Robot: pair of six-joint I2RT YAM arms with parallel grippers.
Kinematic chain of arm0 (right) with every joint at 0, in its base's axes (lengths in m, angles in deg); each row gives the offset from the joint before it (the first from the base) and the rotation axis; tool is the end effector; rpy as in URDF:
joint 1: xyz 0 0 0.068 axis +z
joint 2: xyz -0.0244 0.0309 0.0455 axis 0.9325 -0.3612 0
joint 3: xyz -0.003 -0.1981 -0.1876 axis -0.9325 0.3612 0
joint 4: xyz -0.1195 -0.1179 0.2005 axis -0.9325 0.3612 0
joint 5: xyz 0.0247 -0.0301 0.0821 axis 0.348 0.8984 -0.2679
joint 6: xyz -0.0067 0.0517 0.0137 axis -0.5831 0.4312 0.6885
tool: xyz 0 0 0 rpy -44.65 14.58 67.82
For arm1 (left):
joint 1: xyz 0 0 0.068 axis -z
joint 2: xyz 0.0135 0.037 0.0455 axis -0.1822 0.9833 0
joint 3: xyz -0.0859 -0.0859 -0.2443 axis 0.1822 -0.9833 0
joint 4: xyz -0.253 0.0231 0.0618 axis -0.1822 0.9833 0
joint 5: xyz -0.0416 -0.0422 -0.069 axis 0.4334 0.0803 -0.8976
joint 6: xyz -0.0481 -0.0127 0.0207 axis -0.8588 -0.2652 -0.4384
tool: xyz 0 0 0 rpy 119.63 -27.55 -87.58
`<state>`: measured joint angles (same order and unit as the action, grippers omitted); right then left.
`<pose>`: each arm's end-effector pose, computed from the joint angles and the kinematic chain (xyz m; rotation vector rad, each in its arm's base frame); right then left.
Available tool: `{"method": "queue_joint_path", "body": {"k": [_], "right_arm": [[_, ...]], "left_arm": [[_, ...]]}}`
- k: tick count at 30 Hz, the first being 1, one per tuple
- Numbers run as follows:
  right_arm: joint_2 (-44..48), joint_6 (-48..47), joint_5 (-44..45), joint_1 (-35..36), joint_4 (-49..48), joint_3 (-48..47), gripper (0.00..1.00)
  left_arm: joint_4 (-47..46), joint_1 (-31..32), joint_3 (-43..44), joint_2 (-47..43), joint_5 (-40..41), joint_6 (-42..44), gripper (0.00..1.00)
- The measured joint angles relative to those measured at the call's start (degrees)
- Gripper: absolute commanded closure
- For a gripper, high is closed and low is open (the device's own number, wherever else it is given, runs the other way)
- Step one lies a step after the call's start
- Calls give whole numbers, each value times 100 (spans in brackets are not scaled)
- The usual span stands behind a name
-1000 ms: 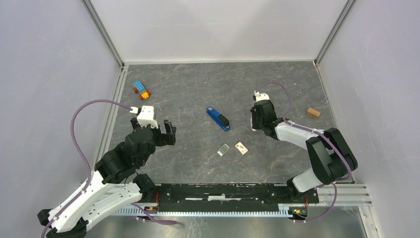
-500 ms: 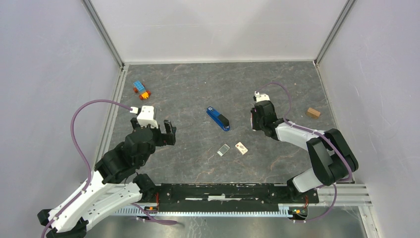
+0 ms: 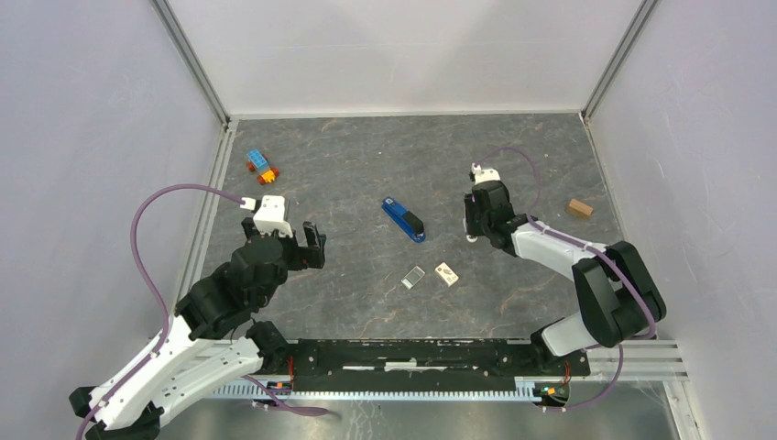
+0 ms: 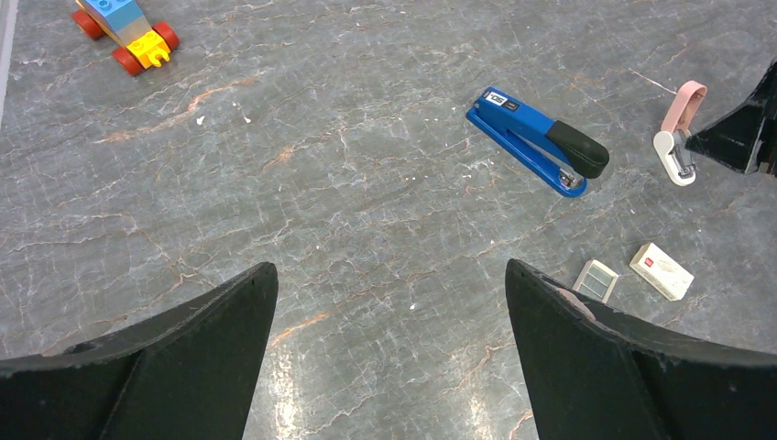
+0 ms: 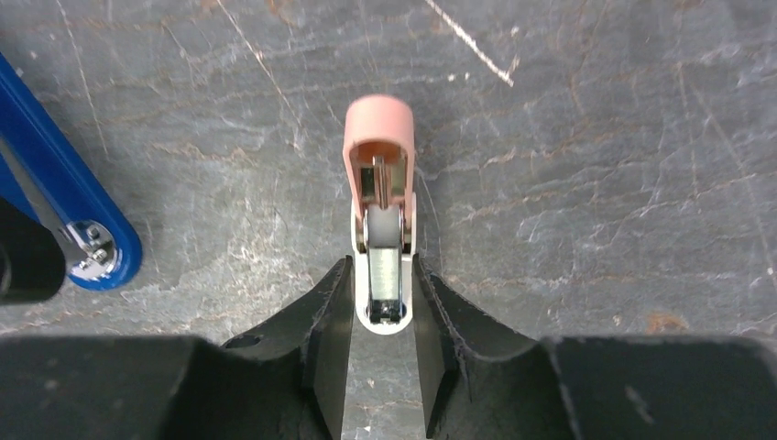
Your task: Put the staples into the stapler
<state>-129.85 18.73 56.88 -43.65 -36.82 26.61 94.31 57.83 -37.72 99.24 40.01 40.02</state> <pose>0.2676 0.1174 0.1765 -0.0539 2.3378 0.1112 0.0890 -0.0671 0.3294 0.0571 1.9350 -0.2081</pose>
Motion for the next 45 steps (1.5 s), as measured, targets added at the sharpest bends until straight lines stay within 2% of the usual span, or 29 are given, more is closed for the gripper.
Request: {"method": "queue_joint_path", "body": {"k": [24,45], "right_arm": [[-444,-122,70,-208,-160,-317,60],[-4,-238,7,-210,-232,151,59]], "left_arm": [[0,0,0,46,24,0,0],[-2,0,-4,184,28,0,0]]}}
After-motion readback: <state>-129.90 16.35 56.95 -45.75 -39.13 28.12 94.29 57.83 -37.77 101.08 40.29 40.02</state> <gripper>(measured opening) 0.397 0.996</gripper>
